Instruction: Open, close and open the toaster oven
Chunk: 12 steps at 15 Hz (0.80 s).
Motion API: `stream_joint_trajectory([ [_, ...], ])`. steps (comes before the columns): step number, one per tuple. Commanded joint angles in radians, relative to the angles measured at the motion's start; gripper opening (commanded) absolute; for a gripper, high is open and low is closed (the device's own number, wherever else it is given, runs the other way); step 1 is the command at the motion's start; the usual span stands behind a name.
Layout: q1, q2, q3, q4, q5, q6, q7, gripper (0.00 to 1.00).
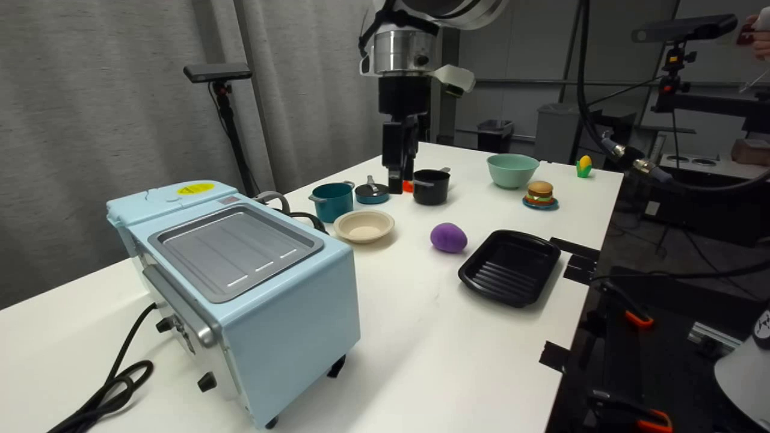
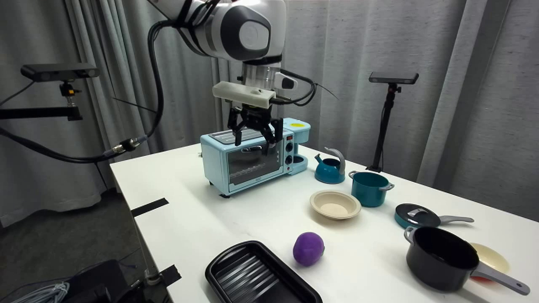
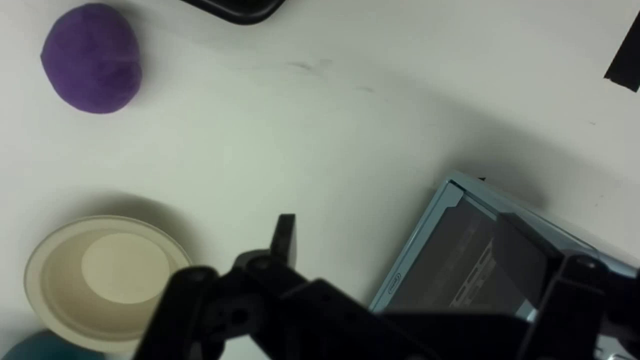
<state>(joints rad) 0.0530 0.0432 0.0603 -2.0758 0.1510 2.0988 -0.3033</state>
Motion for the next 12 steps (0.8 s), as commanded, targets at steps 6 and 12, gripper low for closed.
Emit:
stream_joint_trajectory([
  [6, 0.022, 0.137, 0.035, 0.214, -0.164, 0.088, -0.016, 1.00],
  [12, 0.018, 0.126, 0.039, 0.193, -0.147, 0.079, -0.001, 1.00],
])
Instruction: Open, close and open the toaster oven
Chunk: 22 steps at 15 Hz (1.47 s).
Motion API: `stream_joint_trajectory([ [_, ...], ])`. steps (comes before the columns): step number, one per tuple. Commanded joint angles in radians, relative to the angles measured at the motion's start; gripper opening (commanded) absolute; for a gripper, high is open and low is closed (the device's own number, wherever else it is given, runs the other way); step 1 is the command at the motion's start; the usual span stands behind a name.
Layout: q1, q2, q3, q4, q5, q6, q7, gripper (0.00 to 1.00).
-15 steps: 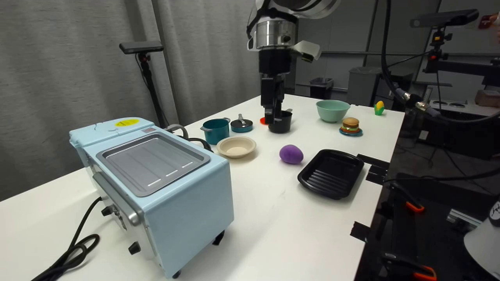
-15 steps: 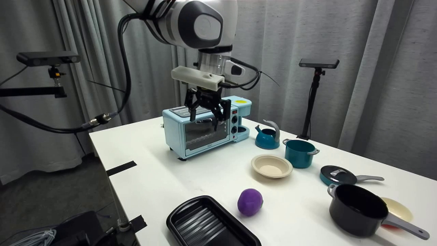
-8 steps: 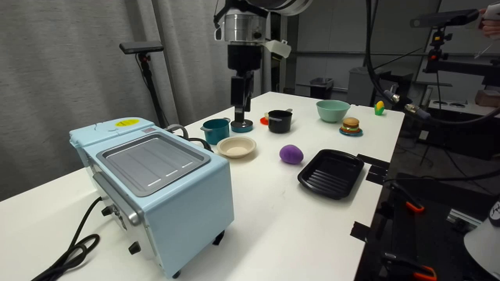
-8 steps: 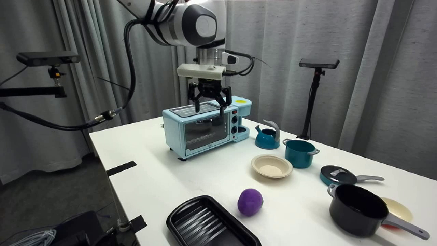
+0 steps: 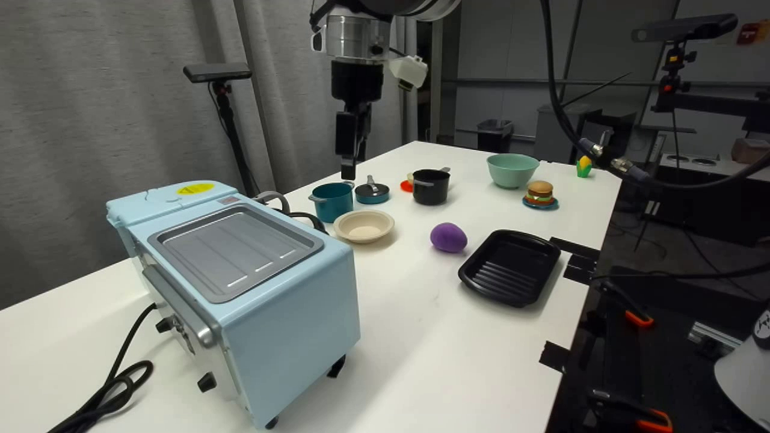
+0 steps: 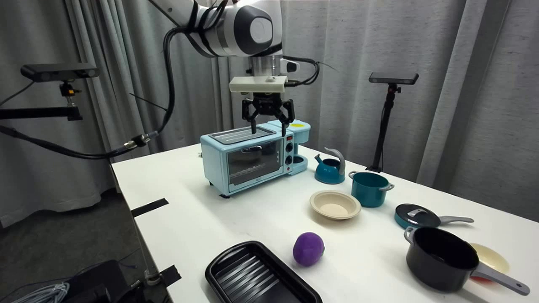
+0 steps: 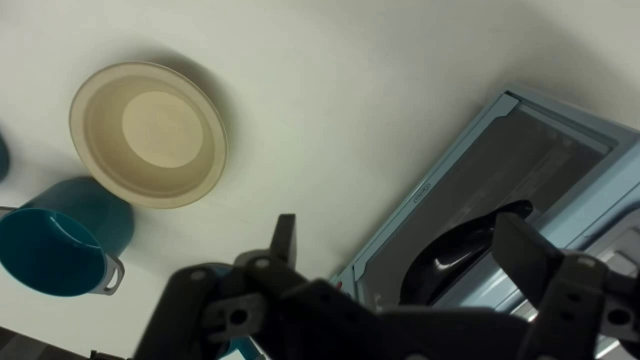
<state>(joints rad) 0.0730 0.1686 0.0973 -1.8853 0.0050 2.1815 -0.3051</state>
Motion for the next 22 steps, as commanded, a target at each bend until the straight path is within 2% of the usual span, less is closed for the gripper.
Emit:
stream_joint_trajectory([
  [1, -0.002, 0.001, 0.002, 0.003, -0.001, -0.003, 0.001, 1.00],
  [10, 0.010, 0.071, 0.017, 0.064, -0.012, 0.007, 0.001, 1.00],
  [16, 0.021, 0.160, 0.034, 0.120, -0.021, 0.069, 0.009, 1.00],
  [22, 0.026, 0.244, 0.032, 0.206, -0.031, 0.082, 0.009, 1.00],
])
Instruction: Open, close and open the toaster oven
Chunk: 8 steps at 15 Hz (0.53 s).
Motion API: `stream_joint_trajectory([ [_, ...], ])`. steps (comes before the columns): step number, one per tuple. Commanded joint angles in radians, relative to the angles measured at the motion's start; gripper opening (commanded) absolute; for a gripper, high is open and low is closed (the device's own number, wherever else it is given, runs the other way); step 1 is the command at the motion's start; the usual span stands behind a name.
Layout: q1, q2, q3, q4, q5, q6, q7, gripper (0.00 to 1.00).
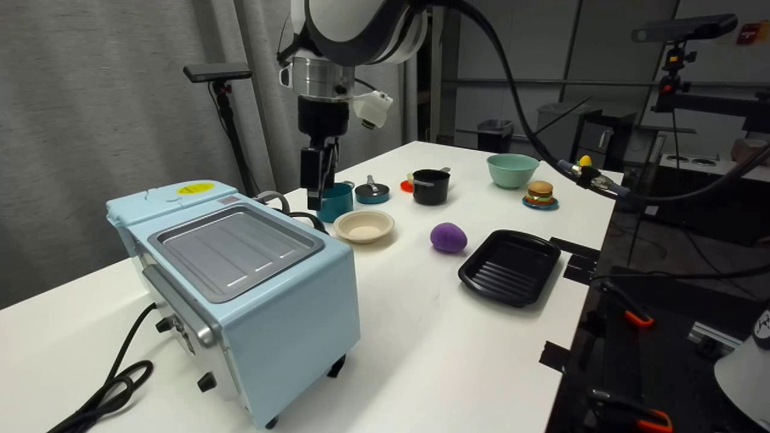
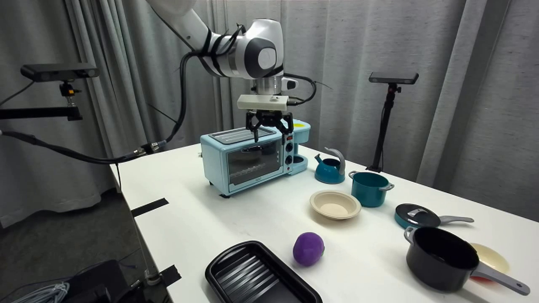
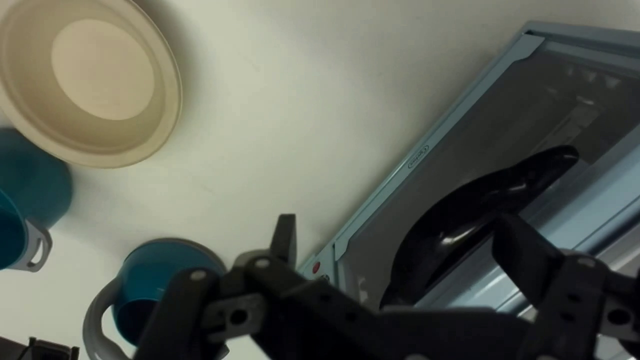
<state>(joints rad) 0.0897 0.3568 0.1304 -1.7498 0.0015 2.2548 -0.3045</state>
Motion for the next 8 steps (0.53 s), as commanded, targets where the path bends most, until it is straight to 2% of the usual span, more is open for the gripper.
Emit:
stream_joint_trajectory([
  [1, 0.011, 0.068, 0.000, 0.080, -0.026, 0.012, 0.011, 1.00],
  [8, 0.026, 0.115, -0.008, 0.079, -0.051, 0.024, 0.022, 1.00],
])
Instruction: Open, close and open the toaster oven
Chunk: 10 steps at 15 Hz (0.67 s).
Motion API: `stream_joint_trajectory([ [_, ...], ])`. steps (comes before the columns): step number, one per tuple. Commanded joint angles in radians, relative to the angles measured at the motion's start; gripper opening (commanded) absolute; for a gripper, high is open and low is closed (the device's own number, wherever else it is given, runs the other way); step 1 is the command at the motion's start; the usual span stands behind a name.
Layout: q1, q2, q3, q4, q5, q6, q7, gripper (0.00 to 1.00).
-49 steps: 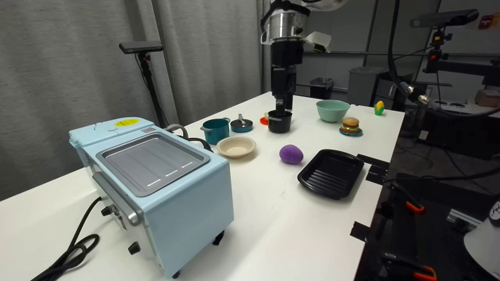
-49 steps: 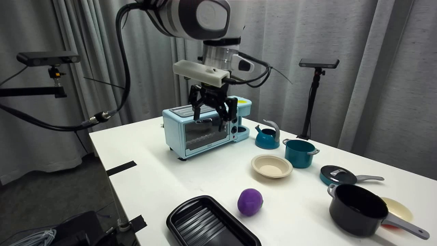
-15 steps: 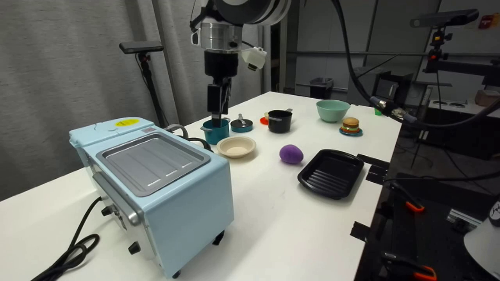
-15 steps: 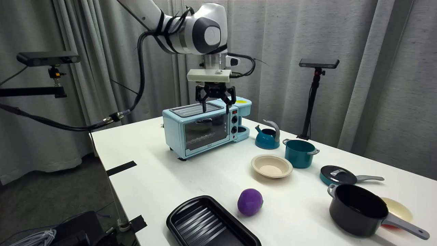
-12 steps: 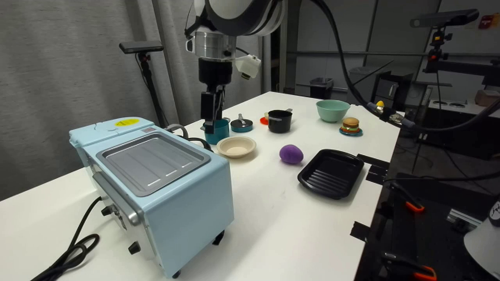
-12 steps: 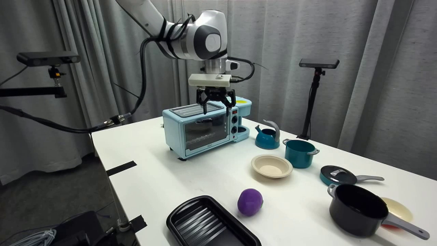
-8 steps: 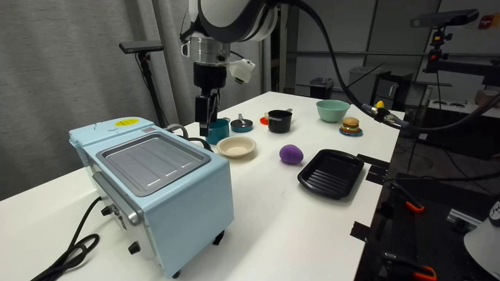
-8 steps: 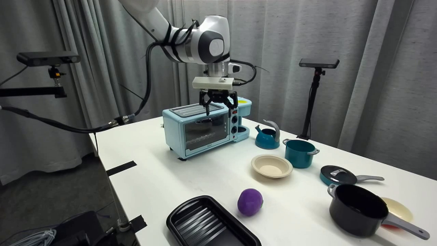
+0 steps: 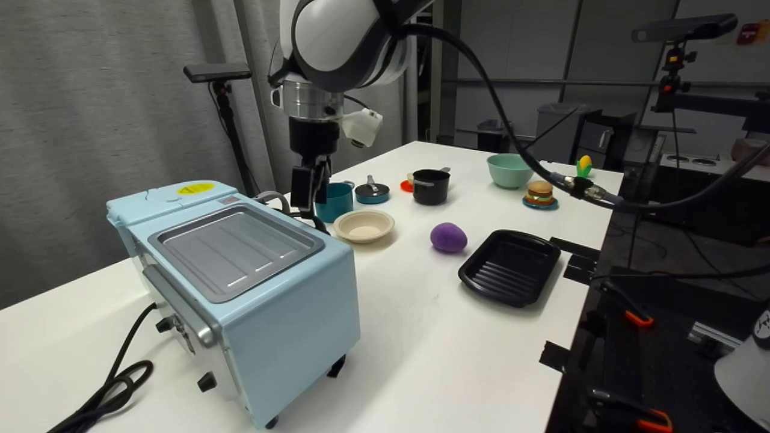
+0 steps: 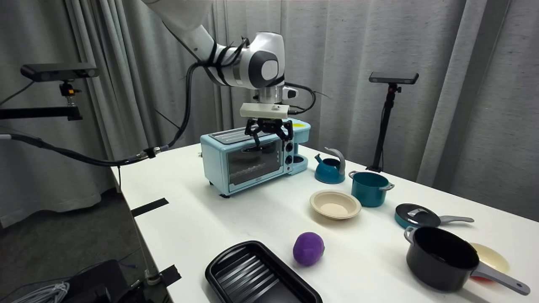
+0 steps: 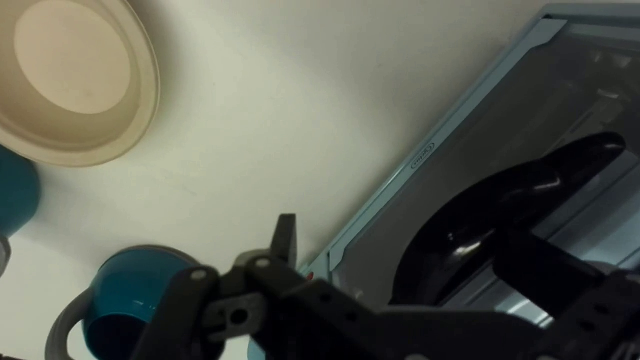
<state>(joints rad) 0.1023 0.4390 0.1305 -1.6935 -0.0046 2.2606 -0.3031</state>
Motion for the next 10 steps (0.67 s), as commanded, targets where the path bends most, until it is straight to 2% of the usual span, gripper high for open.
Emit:
stream_joint_trajectory([
  [1, 0.017, 0.033, -0.012, 0.016, -0.058, 0.019, 0.025, 1.00],
  [6, 0.024, 0.038, -0.017, -0.002, -0.116, 0.029, 0.042, 1.00],
  [10, 0.020, 0.042, -0.013, 0.009, -0.119, 0.030, 0.048, 1.00],
])
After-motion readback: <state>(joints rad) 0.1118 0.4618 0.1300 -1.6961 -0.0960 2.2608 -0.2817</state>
